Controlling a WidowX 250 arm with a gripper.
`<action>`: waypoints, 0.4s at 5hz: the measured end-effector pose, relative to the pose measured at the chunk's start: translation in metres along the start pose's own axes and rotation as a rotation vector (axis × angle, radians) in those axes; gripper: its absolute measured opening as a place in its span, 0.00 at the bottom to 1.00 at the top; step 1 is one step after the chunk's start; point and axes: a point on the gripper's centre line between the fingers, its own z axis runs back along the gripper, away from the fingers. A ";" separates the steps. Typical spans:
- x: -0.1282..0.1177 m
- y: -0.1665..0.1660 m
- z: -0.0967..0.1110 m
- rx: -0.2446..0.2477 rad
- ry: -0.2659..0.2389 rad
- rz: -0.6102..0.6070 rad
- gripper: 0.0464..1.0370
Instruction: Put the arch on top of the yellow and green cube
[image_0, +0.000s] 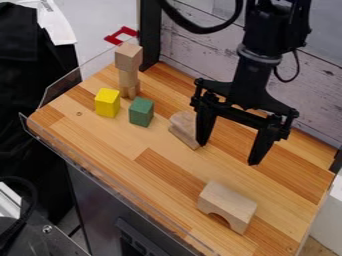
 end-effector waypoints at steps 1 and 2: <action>-0.002 0.001 -0.009 0.014 0.030 0.005 0.96; -0.007 0.000 -0.021 -0.016 0.004 0.169 0.96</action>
